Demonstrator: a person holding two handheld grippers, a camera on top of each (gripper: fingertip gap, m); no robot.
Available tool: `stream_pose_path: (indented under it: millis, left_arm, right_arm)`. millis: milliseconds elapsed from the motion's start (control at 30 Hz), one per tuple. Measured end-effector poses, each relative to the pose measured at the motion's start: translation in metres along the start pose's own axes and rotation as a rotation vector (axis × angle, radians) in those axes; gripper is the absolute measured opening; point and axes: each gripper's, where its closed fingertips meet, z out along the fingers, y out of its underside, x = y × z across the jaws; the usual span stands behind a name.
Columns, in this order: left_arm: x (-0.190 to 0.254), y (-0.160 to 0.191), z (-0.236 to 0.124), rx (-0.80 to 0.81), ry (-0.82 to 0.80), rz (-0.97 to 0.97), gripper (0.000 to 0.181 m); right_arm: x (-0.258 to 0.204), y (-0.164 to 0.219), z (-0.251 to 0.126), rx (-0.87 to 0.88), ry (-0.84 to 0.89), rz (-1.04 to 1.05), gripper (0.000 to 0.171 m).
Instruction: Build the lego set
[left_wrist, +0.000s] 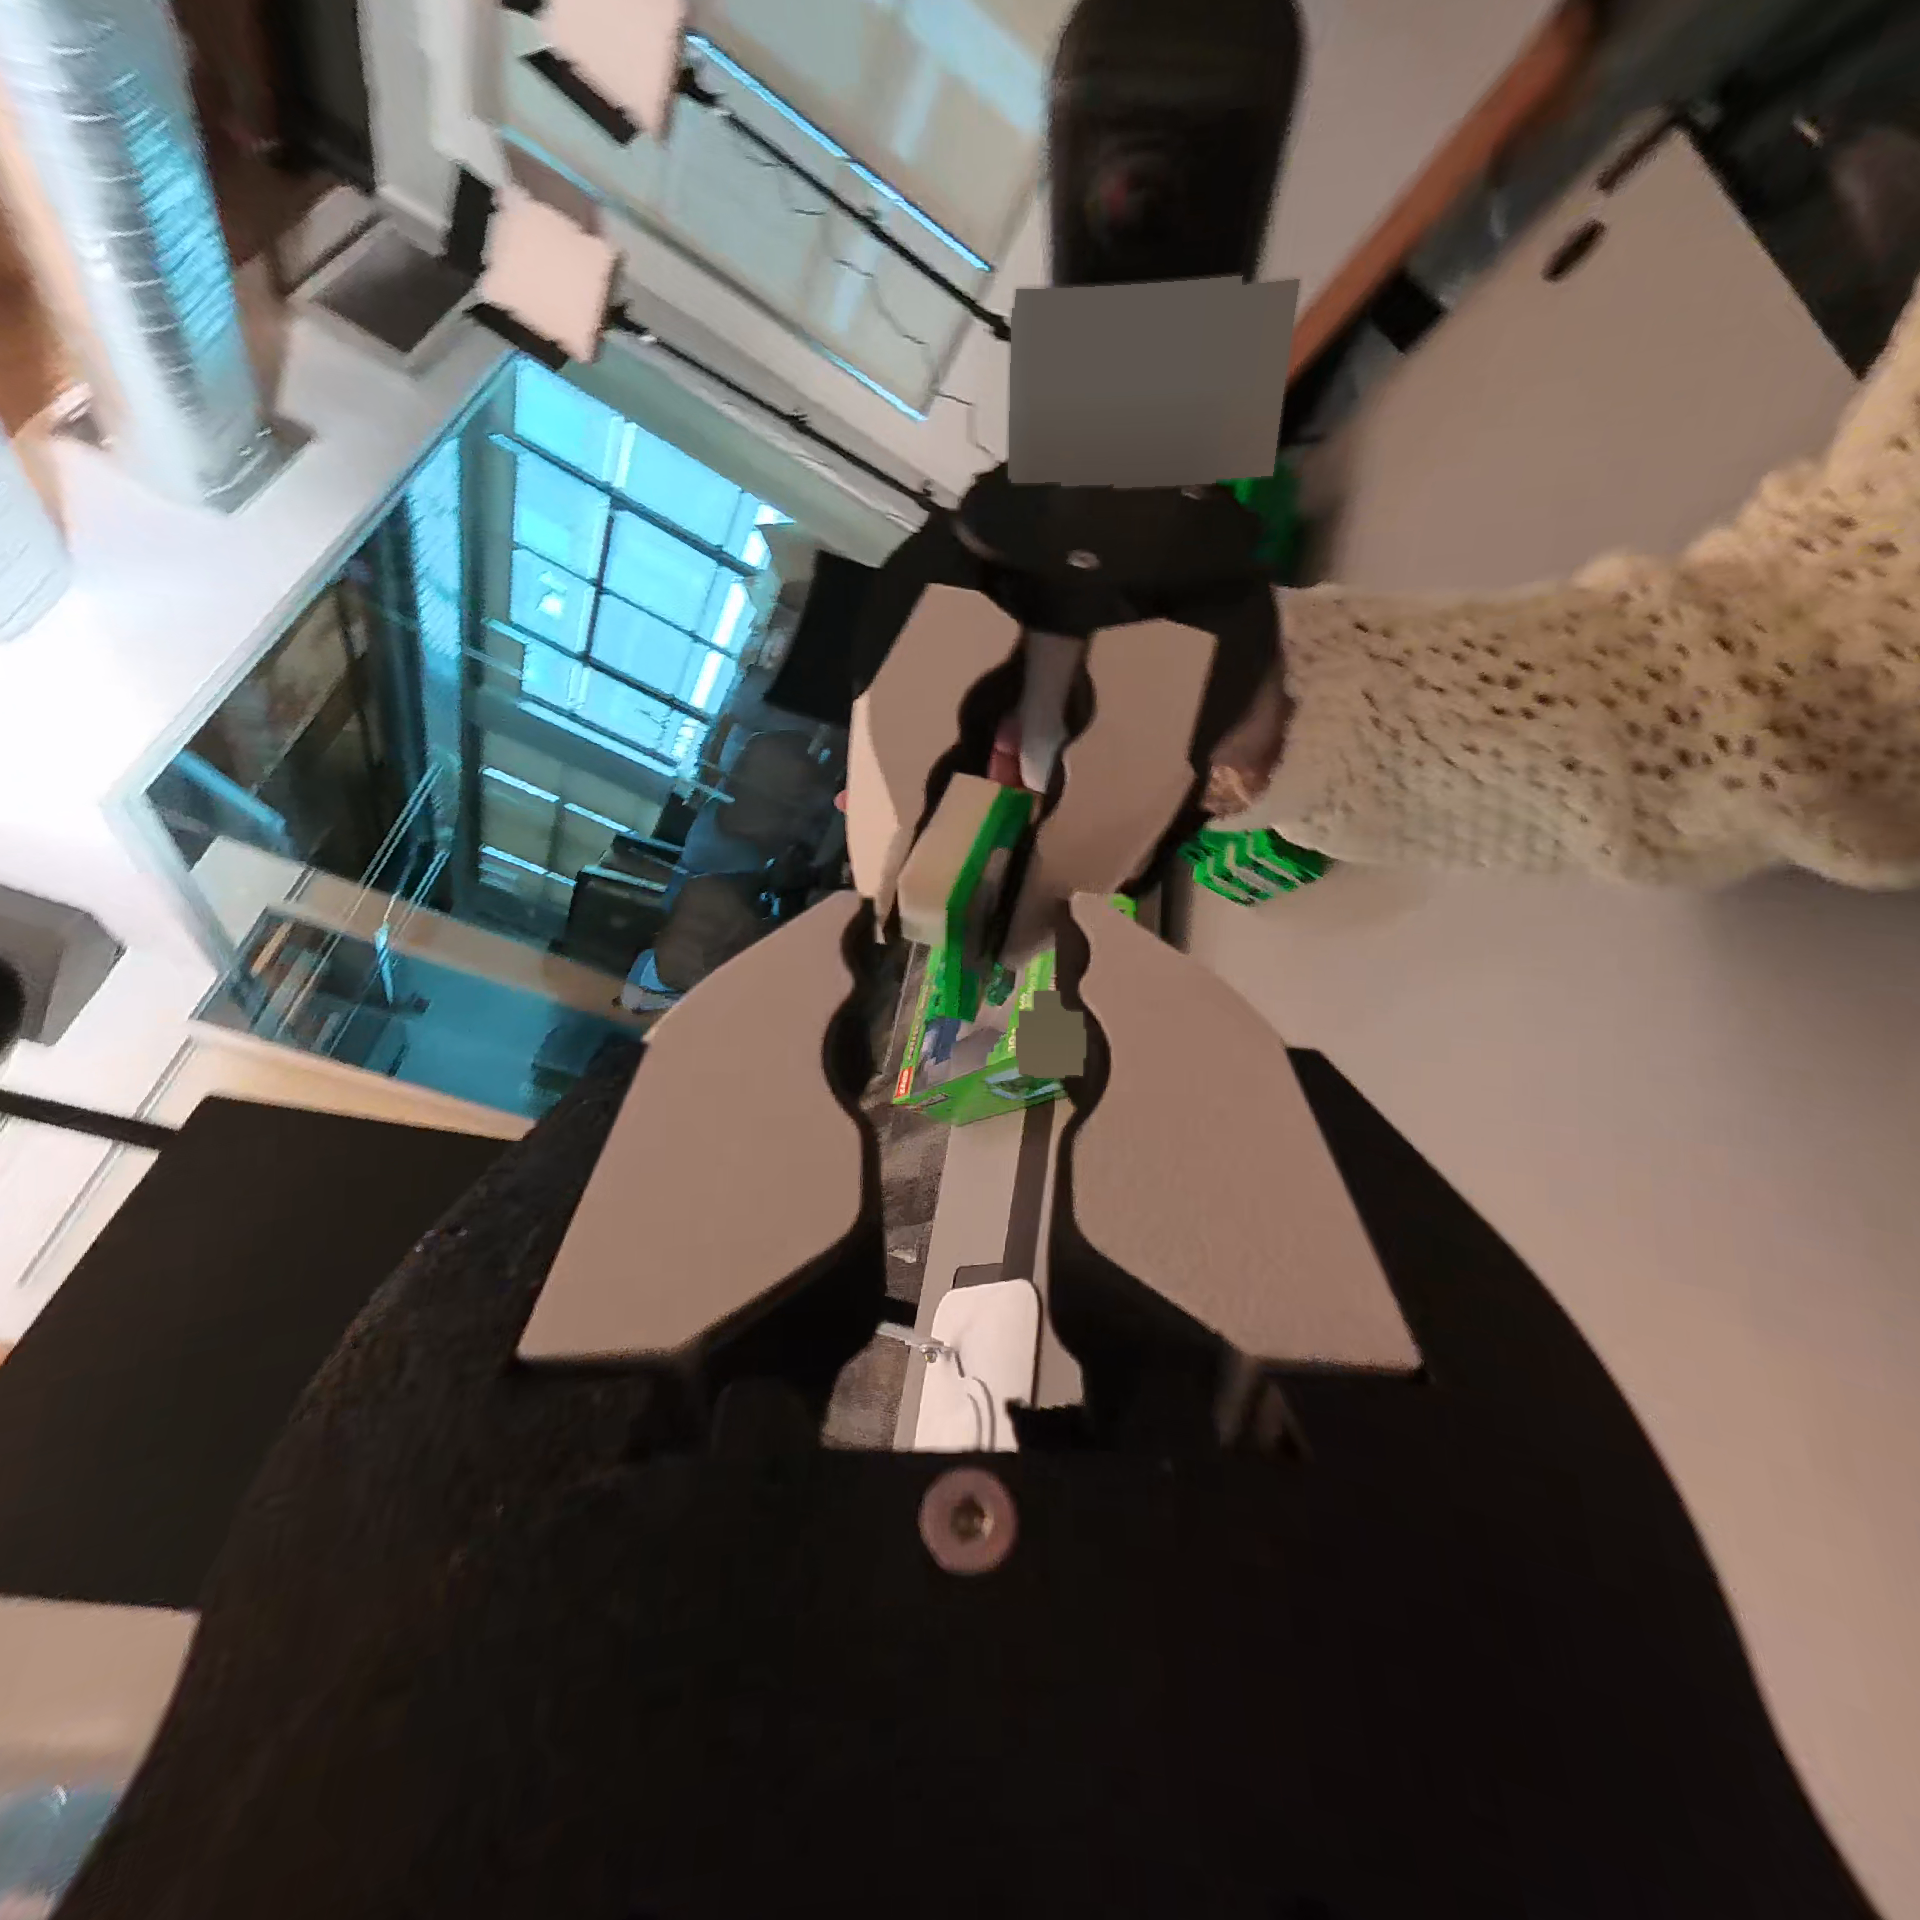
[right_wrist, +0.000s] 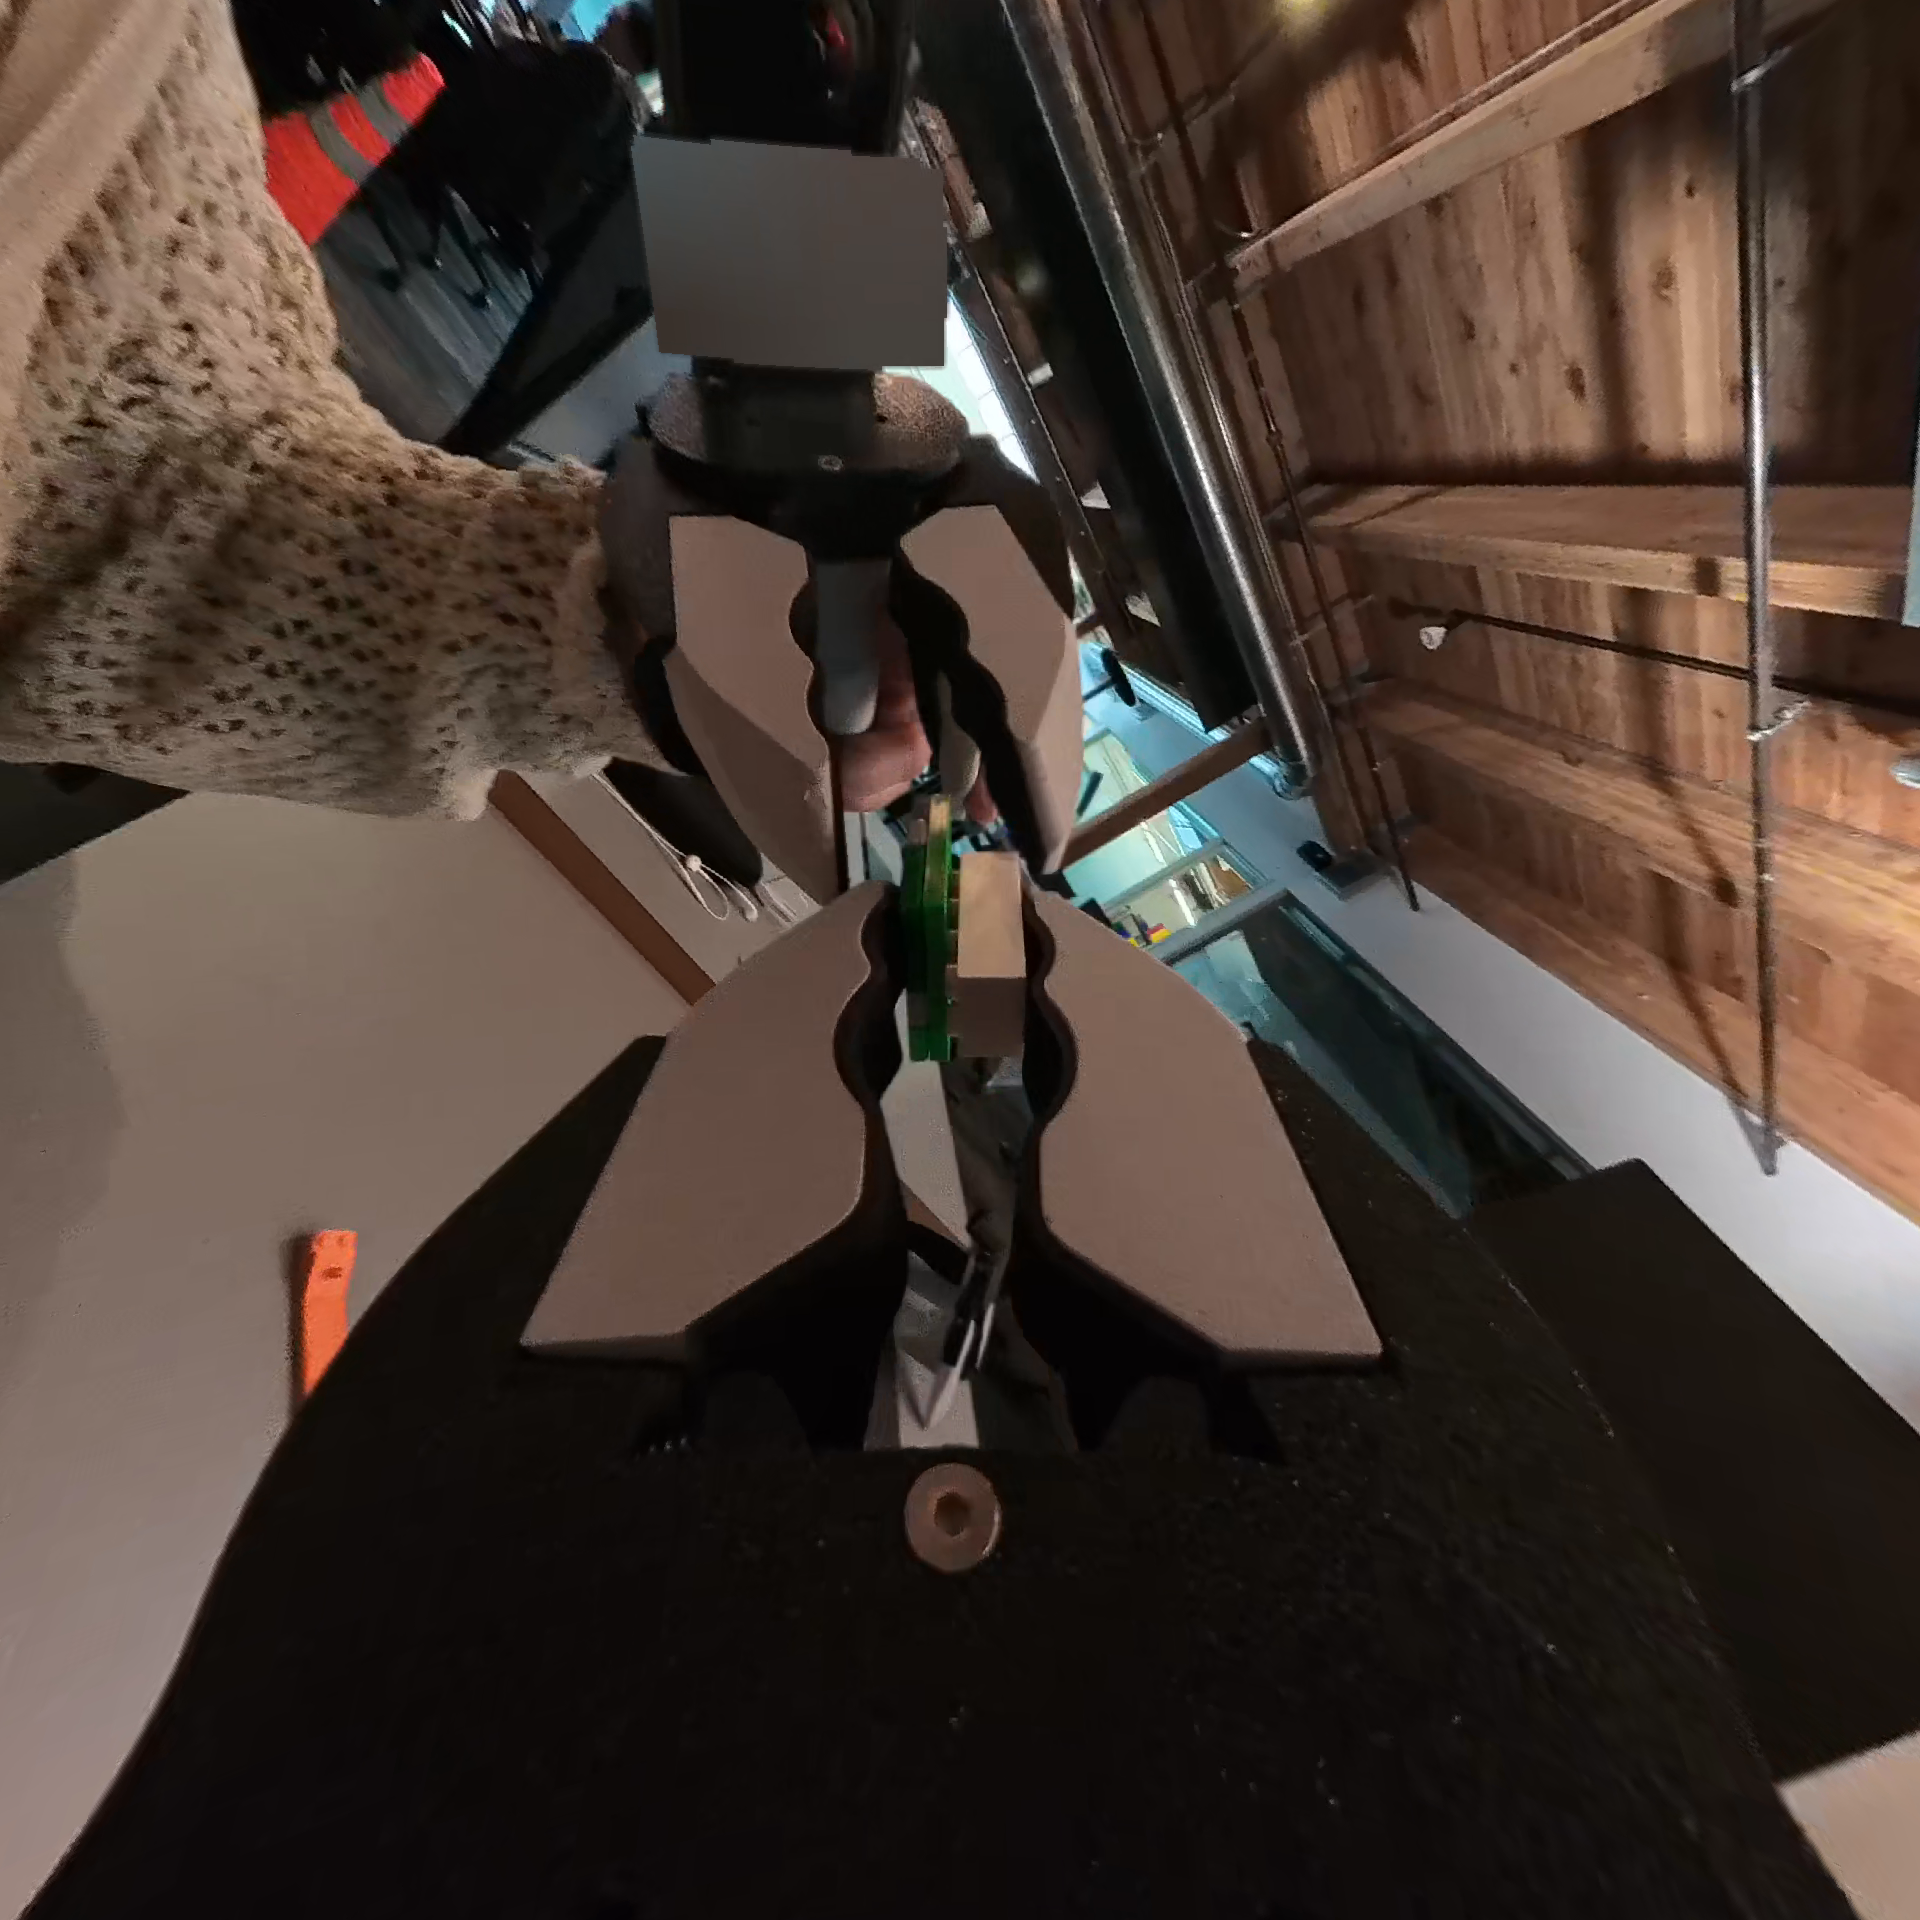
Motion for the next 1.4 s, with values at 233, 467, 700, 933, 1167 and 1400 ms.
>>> stream_pose_path:
  millis: [233,467,700,933,1167,1400]
  left_arm:
    - [0.005,-0.005,0.002,0.003,0.047,0.067,0.026]
    - [0.008,-0.002,0.002,-0.038,0.088,0.086,0.022]
    - [0.007,-0.002,0.000,-0.062,0.096,0.092,0.020]
    - [0.010,-0.003,0.002,-0.073,0.101,0.117,0.019]
    - [0.011,0.000,0.000,-0.114,0.125,0.128,0.021]
    - [0.012,0.003,-0.005,-0.151,0.164,0.128,0.025]
  right_arm:
    - [-0.006,0.003,0.001,-0.011,-0.050,0.023,0.019]
    - [-0.009,0.005,0.001,0.001,-0.073,0.032,0.019]
    - [-0.009,0.003,-0.001,0.032,-0.071,0.035,0.019]
    - [-0.011,0.005,0.001,-0.037,-0.055,-0.032,0.019]
    - [-0.015,0.007,0.003,-0.054,-0.077,-0.032,0.019]
    - [-0.017,0.005,0.001,0.033,-0.138,0.084,0.019]
